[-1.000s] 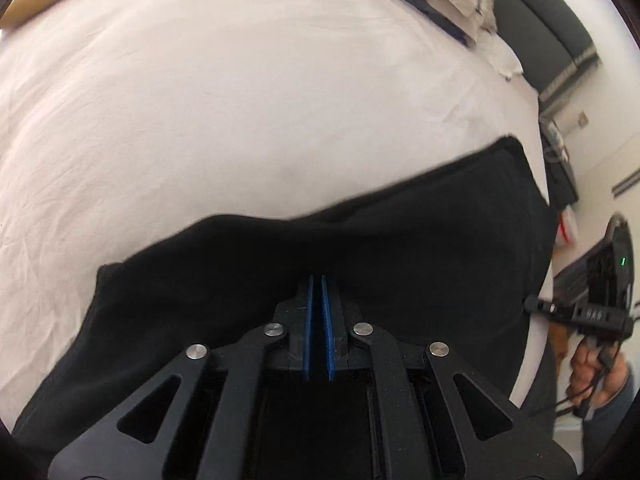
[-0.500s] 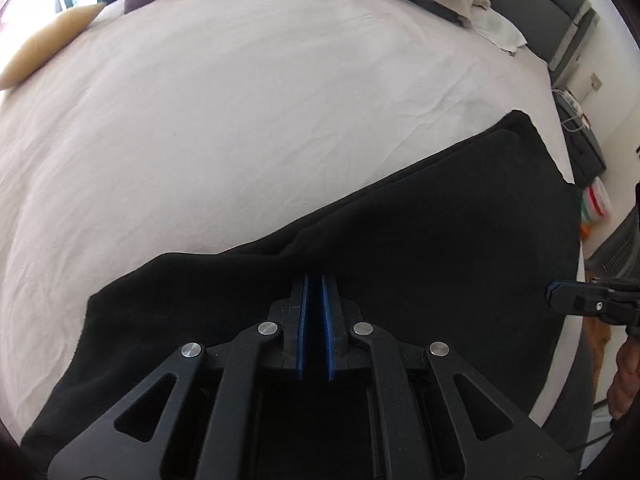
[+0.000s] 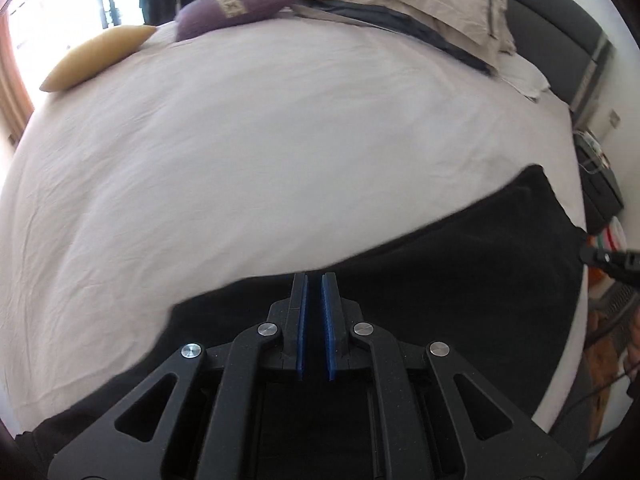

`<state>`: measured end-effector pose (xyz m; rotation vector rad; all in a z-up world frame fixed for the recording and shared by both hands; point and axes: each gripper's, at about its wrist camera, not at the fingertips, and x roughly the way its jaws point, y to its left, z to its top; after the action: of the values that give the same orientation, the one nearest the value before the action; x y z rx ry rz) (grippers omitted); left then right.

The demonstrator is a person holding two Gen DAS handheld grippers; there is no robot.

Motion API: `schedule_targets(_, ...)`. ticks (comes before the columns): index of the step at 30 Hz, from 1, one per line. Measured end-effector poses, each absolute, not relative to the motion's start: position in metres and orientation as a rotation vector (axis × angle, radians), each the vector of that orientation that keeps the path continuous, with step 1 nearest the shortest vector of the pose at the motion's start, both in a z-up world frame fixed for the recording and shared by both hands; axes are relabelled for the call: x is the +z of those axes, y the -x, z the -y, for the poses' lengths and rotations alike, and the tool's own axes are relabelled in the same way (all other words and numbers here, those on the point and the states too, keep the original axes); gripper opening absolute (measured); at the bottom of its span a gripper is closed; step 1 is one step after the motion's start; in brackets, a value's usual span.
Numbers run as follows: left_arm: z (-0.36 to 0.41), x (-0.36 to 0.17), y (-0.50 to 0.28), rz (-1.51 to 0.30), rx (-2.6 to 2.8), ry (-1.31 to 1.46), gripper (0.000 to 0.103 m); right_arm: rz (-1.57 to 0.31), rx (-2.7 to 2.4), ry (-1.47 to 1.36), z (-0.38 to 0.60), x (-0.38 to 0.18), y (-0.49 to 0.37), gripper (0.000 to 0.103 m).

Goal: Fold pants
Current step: 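Lower the folded jeans onto the bed and open both grippers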

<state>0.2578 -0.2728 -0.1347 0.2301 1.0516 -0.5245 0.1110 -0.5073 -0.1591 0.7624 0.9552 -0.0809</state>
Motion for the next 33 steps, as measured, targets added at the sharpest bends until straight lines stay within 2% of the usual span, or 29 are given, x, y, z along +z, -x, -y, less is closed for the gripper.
schedule_targets(1,0.285,-0.144,-0.253,-1.081,-0.549,-0.23,0.007,-0.963,-0.071,-0.759,0.508,-0.165,-0.119,0.018)
schedule_targets(3,0.3,-0.17,-0.248,-1.131,-0.535,-0.258,0.007,-1.03,-0.147,-0.763,0.519,-0.19,-0.125,0.018)
schedule_targets(4,0.299,-0.178,-0.245,-1.116,-0.527,-0.266,0.007,-1.066,-0.21,-0.782,0.528,-0.204,-0.119,0.012)
schedule_targets(5,0.298,-0.179,-0.241,-1.089,-0.53,-0.263,0.007,-1.055,-0.234,-0.819,0.537,-0.213,-0.109,0.0)
schedule_targets(11,0.276,-0.173,-0.232,-1.087,-0.497,-0.231,0.008,-1.007,-0.462,-0.8,0.567,-0.195,-0.055,0.0)
schedule_targets(15,0.275,-0.173,-0.225,-1.058,-0.468,-0.25,0.008,-0.947,-0.287,-0.701,0.569,-0.166,-0.086,0.007)
schedule_targets(17,0.276,-0.175,-0.221,-1.041,-0.455,-0.263,0.008,-0.939,-0.134,-0.665,0.554,-0.16,-0.118,0.025)
schedule_targets(19,0.273,-0.178,-0.221,-1.044,-0.452,-0.234,0.008,-0.982,-0.066,-0.633,0.545,-0.175,-0.152,0.034)
schedule_targets(21,0.268,-0.178,-0.223,-1.044,-0.46,-0.214,0.007,-1.048,-0.113,-0.676,0.552,-0.204,-0.197,0.034)
schedule_targets(22,0.268,-0.18,-0.223,-1.039,-0.467,-0.212,0.008,-1.032,-0.151,-0.722,0.569,-0.218,-0.203,0.023)
schedule_targets(23,0.267,-0.181,-0.222,-1.033,-0.473,-0.211,0.007,-0.992,-0.185,-0.779,0.589,-0.227,-0.202,0.0)
schedule_targets(26,0.263,-0.184,-0.221,-1.016,-0.485,-0.188,0.007,-0.881,-0.254,-0.903,0.635,-0.234,-0.192,0.0)
schedule_targets(28,0.254,-0.18,-0.216,-1.009,-0.484,-0.176,0.007,-0.878,-0.351,-0.77,0.637,-0.214,-0.193,0.0)
schedule_targets(29,0.252,-0.179,-0.215,-1.005,-0.482,-0.174,0.007,-0.891,-0.437,-0.676,0.635,-0.203,-0.191,0.015)
schedule_targets(31,0.251,-0.18,-0.214,-0.998,-0.479,-0.168,0.007,-0.839,-0.432,-0.682,0.629,-0.187,-0.185,0.025)
schedule_targets(33,0.25,-0.181,-0.214,-0.993,-0.476,-0.165,0.007,-0.815,-0.302,-0.752,0.616,-0.182,-0.178,0.025)
